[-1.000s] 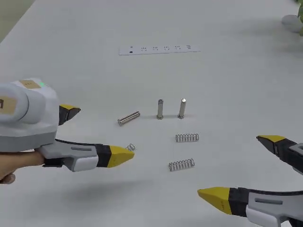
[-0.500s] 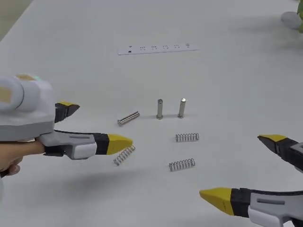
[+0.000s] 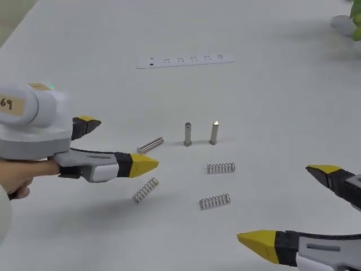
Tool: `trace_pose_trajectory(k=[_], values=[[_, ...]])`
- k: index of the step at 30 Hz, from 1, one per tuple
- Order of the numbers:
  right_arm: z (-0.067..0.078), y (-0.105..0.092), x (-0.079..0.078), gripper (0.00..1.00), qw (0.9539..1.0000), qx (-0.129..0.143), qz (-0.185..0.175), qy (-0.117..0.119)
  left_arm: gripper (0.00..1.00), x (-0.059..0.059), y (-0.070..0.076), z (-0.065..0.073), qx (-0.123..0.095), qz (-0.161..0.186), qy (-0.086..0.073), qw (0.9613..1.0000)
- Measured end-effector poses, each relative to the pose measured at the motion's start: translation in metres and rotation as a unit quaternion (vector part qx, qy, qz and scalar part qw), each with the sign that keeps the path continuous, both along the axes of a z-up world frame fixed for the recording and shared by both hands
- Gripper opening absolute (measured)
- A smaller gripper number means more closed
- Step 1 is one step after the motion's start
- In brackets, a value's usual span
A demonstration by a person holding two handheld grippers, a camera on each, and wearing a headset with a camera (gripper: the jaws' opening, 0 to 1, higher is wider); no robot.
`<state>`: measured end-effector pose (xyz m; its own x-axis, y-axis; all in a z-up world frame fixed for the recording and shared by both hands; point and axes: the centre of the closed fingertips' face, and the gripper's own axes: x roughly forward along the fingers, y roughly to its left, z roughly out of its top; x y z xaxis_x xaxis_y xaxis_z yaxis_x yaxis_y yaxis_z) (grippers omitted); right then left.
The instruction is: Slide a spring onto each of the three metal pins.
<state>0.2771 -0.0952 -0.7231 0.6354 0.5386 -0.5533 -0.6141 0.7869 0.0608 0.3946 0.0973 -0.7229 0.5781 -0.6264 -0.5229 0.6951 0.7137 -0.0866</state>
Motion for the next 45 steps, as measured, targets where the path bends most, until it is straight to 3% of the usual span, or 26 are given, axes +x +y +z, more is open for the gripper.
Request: trace_pose_trajectory(k=[13, 17, 23, 35, 45], values=[[0.001, -0.001, 0.000, 0.97, 1.0000, 0.006, -0.006, 0.001, 0.84, 0.019, -0.016, -0.004, 0.030, -0.044, 0.001, 0.9986], [0.000, -0.004, 0.000, 0.98, 0.9999, 0.004, -0.012, 0.003, 0.80, 0.024, -0.023, -0.007, 0.020, -0.041, 0.006, 0.9989], [-0.001, -0.006, 0.000, 0.97, 0.9998, 0.005, -0.016, 0.004, 0.75, 0.030, -0.031, -0.015, 0.023, -0.047, 0.014, 0.9985], [-0.005, -0.007, 0.000, 0.96, 0.9998, 0.003, -0.017, 0.010, 0.64, 0.044, -0.041, -0.028, 0.038, -0.062, 0.025, 0.9970], [-0.003, -0.009, 0.002, 0.98, 0.9997, 0.005, -0.023, 0.006, 0.49, 0.052, -0.045, -0.039, 0.055, -0.062, 0.041, 0.9957]])
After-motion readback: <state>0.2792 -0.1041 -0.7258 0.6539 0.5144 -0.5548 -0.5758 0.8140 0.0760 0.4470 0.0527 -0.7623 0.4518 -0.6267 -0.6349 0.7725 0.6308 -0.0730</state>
